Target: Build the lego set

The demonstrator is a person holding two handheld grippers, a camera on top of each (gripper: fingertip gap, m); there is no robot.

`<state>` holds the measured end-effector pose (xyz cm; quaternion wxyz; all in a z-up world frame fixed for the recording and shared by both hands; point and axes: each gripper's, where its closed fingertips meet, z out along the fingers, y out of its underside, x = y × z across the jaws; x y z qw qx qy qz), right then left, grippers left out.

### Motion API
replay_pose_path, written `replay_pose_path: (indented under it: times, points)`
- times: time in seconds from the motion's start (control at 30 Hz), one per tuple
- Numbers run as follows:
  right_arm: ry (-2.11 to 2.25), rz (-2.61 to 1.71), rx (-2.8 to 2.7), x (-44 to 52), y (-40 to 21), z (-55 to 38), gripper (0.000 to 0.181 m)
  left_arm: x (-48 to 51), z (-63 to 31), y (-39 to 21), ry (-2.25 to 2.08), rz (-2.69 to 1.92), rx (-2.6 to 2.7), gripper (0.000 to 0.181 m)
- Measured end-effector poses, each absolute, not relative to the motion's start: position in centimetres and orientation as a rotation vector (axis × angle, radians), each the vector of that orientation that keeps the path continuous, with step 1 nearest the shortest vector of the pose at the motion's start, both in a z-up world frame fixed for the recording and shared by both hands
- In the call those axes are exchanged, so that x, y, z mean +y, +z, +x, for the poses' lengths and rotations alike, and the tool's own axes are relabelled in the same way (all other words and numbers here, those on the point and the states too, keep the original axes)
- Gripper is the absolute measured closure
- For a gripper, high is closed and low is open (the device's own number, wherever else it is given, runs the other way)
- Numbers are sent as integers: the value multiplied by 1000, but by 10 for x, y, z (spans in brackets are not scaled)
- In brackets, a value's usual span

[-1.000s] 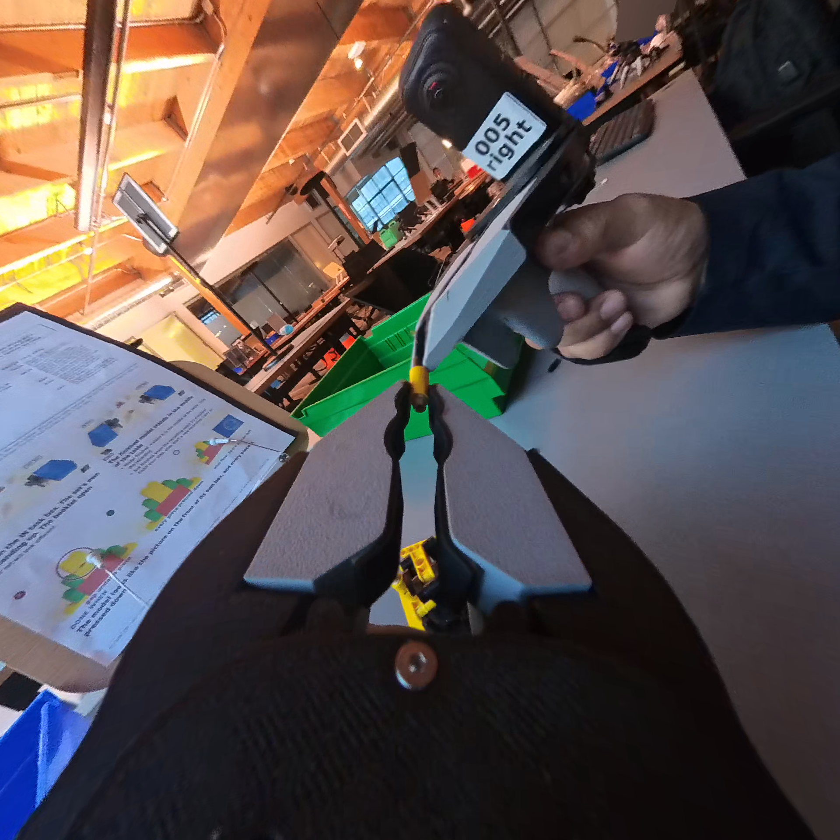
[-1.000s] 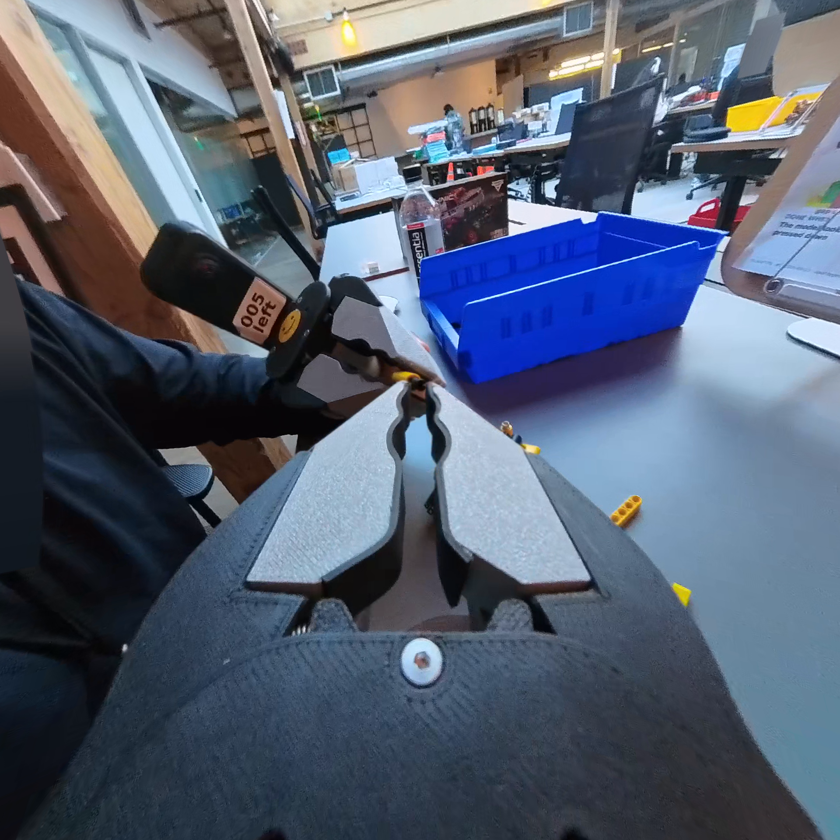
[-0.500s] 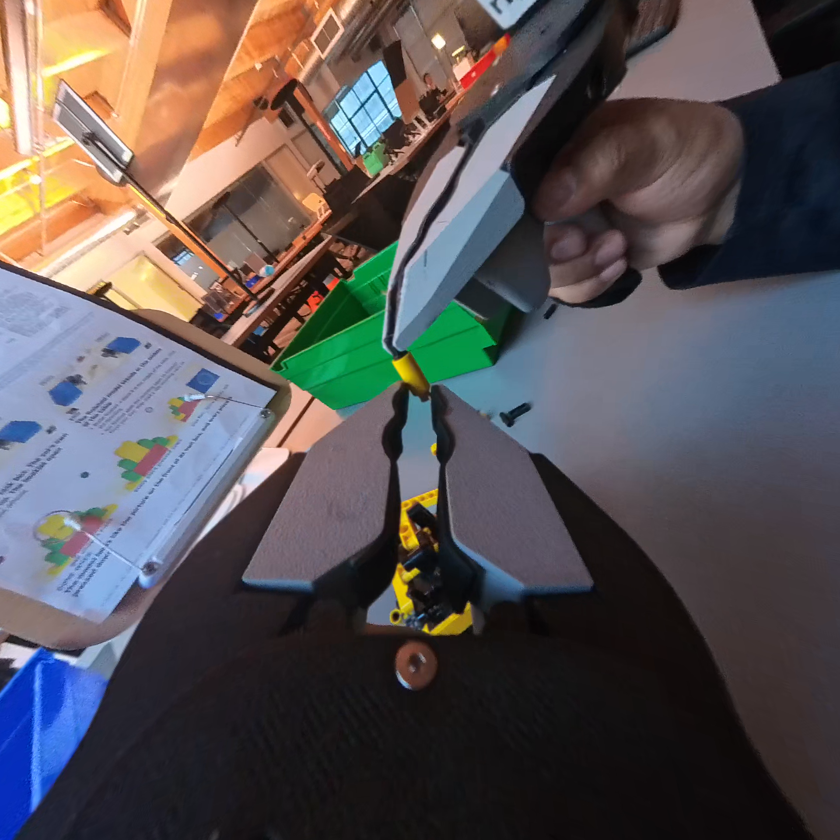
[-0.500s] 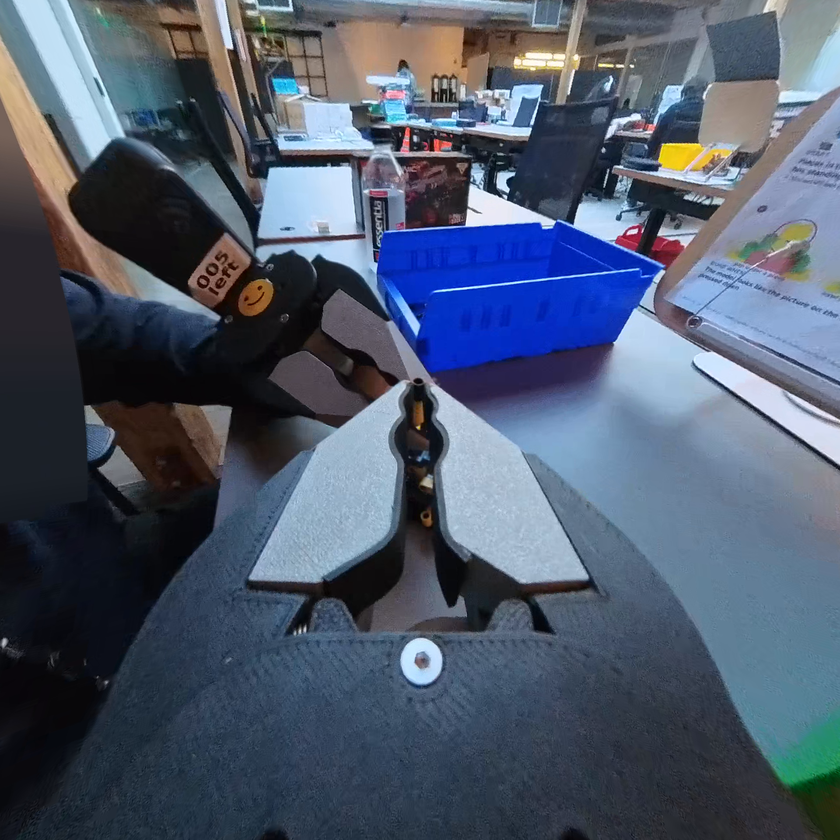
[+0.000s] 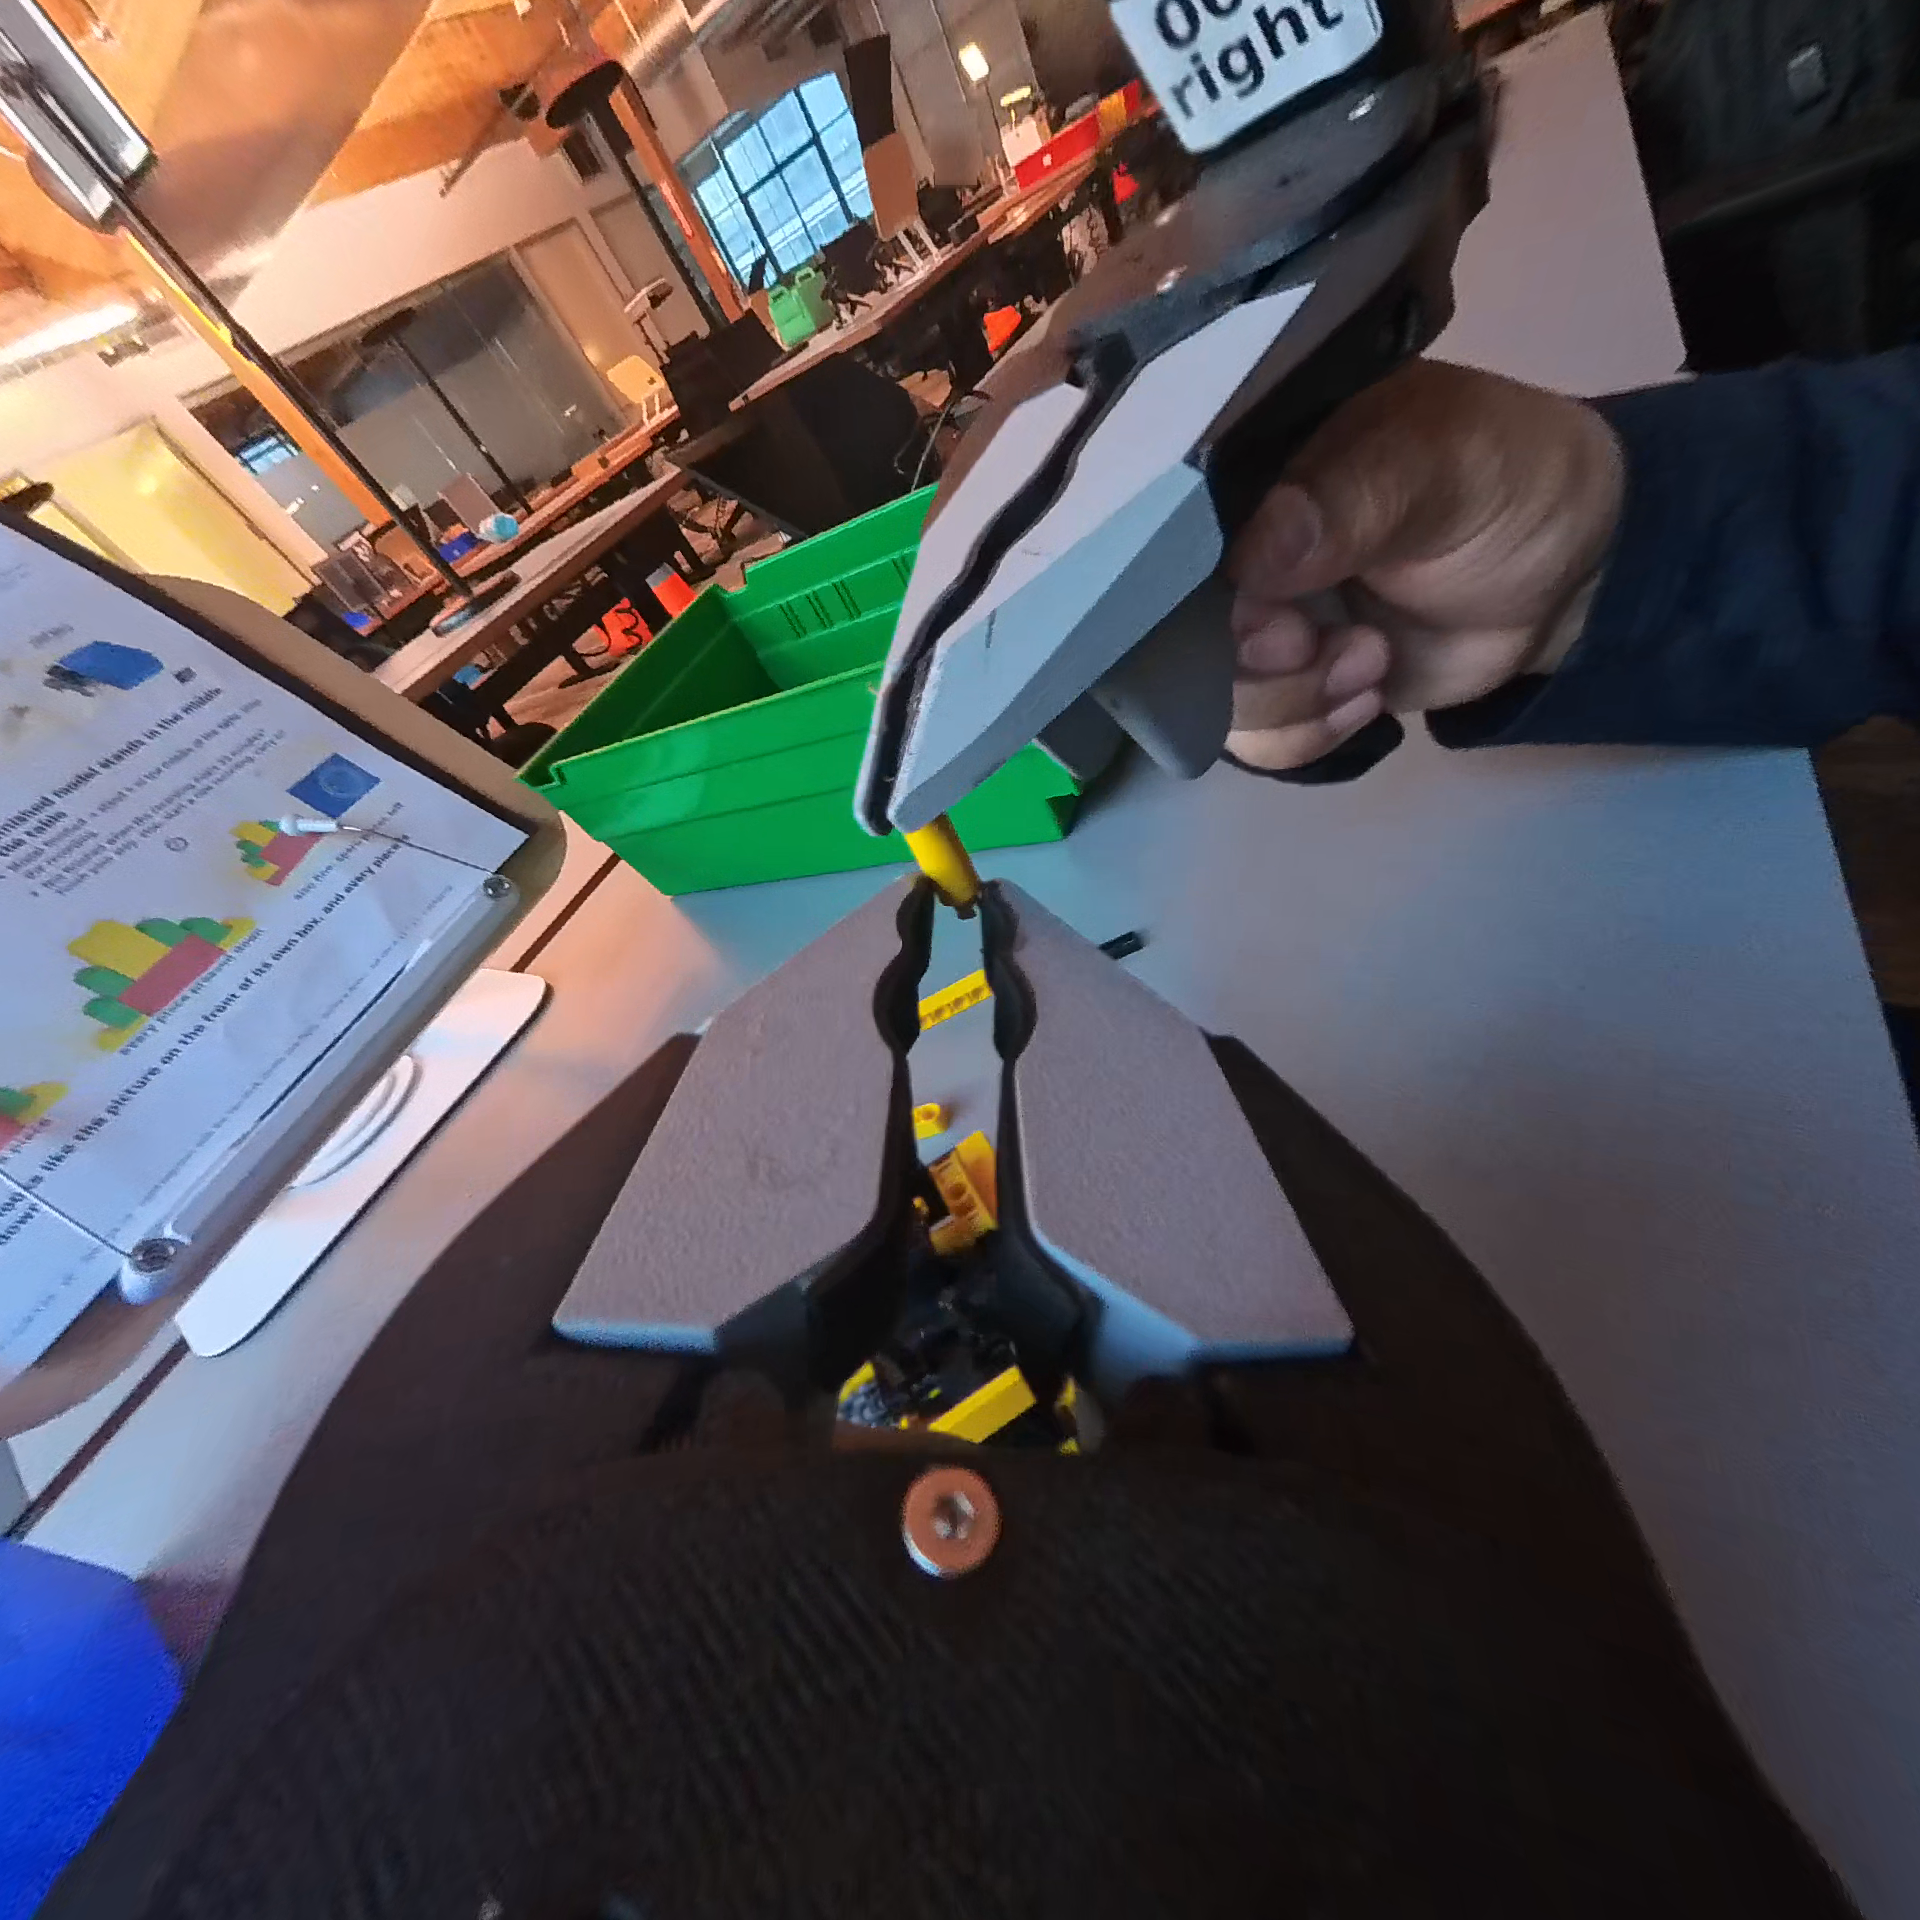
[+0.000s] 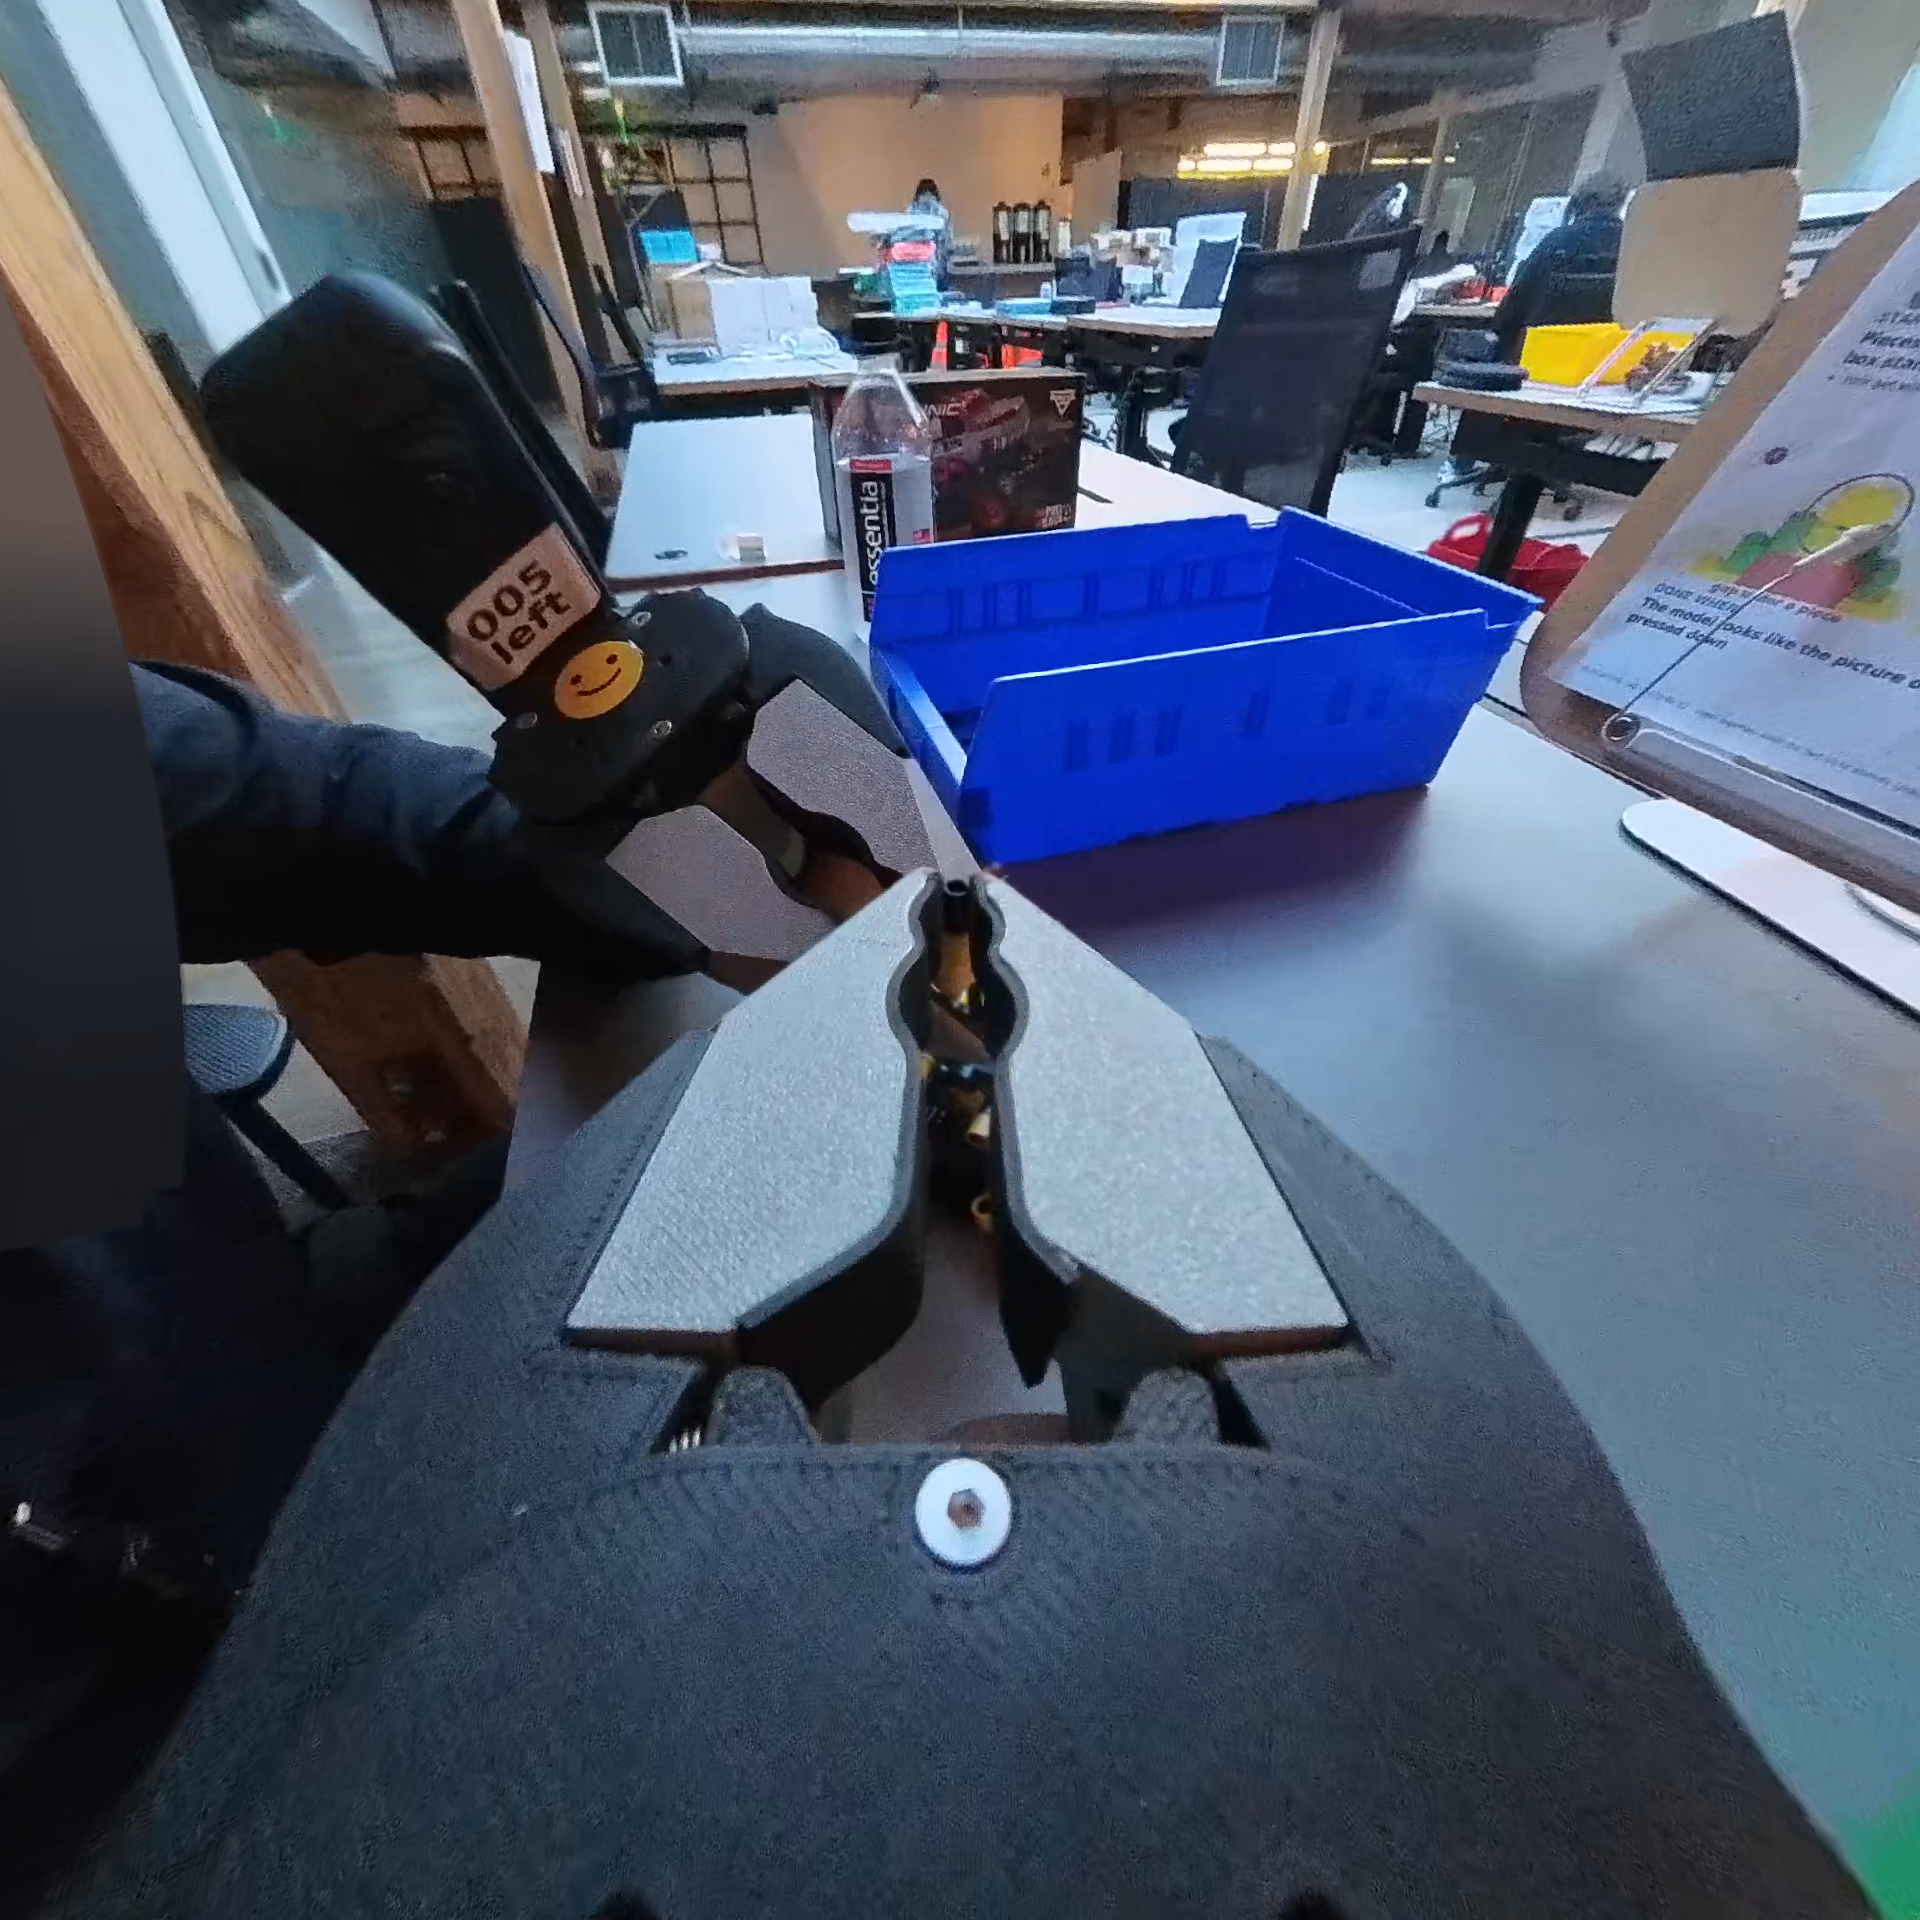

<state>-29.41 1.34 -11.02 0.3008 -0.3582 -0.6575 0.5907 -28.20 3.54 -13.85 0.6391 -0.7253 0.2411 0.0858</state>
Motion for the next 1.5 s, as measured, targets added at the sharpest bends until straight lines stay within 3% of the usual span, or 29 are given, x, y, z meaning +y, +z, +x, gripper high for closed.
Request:
replay_pose_path:
  times: [0.3,0.6,0.7,0.8,1.5]
  points:
    - [1790,-1007,-1683,17,-102,-291,179,35,-275,-130,-102,-1656,424,177]
    - [1793,-1003,-1696,17,-105,-292,179,36,-279,-135,-36,-1682,444,177]
    - [1780,-1011,-1706,17,-107,-293,170,37,-279,-137,-22,-1694,451,178]
    - [1806,-1015,-1697,18,-106,-293,180,36,-278,-136,-19,-1691,454,178]
    - [1830,-1019,-1663,14,-109,-300,179,39,-279,-131,-106,-1683,376,172]
